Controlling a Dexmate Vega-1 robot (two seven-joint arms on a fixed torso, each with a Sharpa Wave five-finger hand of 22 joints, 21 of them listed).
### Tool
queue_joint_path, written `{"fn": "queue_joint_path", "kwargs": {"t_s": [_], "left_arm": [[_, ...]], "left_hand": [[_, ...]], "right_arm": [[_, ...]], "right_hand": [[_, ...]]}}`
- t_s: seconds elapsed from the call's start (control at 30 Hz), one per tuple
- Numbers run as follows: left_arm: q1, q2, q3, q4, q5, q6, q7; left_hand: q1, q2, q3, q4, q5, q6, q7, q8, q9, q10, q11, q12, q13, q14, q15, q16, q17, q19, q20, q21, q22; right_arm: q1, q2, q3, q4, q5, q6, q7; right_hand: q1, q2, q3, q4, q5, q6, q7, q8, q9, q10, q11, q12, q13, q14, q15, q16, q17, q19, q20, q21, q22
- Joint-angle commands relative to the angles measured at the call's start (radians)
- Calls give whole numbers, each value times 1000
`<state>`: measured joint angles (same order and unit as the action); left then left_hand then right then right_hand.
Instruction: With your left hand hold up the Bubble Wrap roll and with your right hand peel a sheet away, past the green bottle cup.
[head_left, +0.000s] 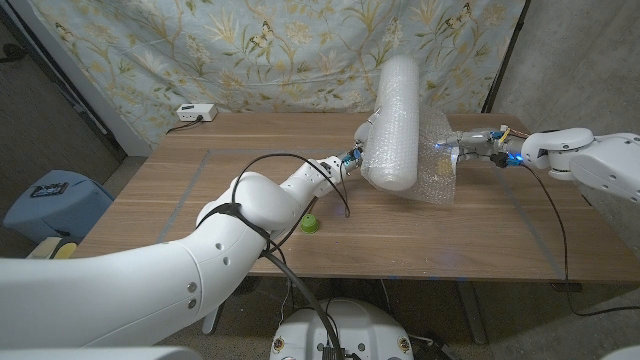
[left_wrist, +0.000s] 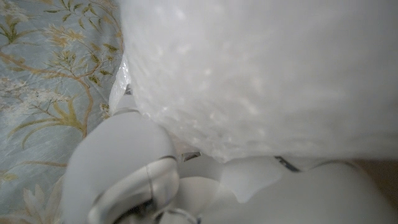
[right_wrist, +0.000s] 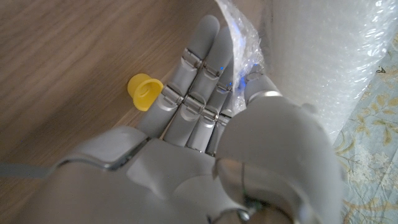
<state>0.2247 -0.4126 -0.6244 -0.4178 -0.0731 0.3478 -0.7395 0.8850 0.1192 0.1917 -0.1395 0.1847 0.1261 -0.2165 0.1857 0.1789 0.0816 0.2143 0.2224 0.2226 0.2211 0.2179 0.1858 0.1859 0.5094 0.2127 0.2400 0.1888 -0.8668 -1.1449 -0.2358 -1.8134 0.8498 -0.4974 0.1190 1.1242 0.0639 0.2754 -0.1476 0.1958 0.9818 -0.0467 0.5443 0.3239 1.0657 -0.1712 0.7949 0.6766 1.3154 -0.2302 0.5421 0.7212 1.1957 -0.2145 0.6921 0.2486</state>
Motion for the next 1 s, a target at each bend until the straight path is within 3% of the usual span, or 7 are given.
{"fn": "queue_joint_path", "kwargs": {"t_s": [0.03, 0.33, 0.57, 0.8, 0.83, 1.0], "left_arm": [[0, -3, 22, 0, -19, -13, 30], [-3, -4, 35, 0, -17, -29, 37], [5, -7, 73, 0, -93, -43, 63], [13, -9, 97, 0, -141, -49, 87], [15, -9, 98, 0, -148, -48, 87], [18, -9, 93, 0, -157, -45, 84]], "left_hand": [[-13, 0, 6, -4, -3, -23, -3, 0, 1, -5, 2, 7, 1, -6, 6, 2, 1, 13, 1, -8, 5], [-19, 5, 7, -2, -5, -39, -4, 0, 0, -9, 2, 4, 0, -9, 6, 1, 0, 12, 1, -13, 5], [-33, 6, 13, -3, -7, -65, -4, 0, -1, -44, 2, -1, -6, -50, 7, -1, -1, -16, 2, -24, 2], [-70, -43, -35, 2, -2, -31, -2, 1, -2, -39, 2, 3, -7, -56, 5, 0, -3, -14, 3, -27, 0], [-75, -46, -39, 4, -2, -37, 31, -1, -2, -38, 3, 3, -7, -56, 4, 0, -2, -15, 3, -28, 0], [-83, -50, -44, 6, -2, -13, 49, 6, -2, -33, 3, 4, -7, -58, 4, -1, -2, -18, 3, -29, -1]], "right_arm": [[13, -2, -9, 2, -11, -25, -1], [8, -2, -4, 3, -9, -31, -14], [2, -10, 2, -6, -6, -39, -22], [5, -18, 2, -20, -9, -57, -33], [6, -19, 1, -22, -10, -59, -34], [17, -19, -5, -28, -16, -73, -39]], "right_hand": [[9, 4, -7, 3, 3, 0, -1, 8, 4, -2, 0, -3, 2, 5, 0, -8, 8, -6, -3, 13, 4], [11, 5, -12, 3, 3, -2, 0, 10, 4, -1, 1, -6, 3, 8, 0, -15, 15, -13, -3, 23, 3], [14, 7, -16, 3, 3, -1, 0, 13, 4, -1, 1, -8, 6, 10, 0, -23, 20, -19, -3, 33, 2], [16, 9, -20, 3, 3, -1, -1, 14, 4, 0, 0, -9, 9, 11, 0, -29, 23, -22, -3, 41, 1], [16, 9, -21, 3, 3, -1, -1, 15, 4, 1, 1, -10, 8, 12, 0, -29, 25, -23, -3, 42, 1], [17, 10, -24, 4, 3, -3, -1, 16, 5, -1, 1, -12, 12, 13, 1, -35, 28, -26, -3, 49, 0]]}}
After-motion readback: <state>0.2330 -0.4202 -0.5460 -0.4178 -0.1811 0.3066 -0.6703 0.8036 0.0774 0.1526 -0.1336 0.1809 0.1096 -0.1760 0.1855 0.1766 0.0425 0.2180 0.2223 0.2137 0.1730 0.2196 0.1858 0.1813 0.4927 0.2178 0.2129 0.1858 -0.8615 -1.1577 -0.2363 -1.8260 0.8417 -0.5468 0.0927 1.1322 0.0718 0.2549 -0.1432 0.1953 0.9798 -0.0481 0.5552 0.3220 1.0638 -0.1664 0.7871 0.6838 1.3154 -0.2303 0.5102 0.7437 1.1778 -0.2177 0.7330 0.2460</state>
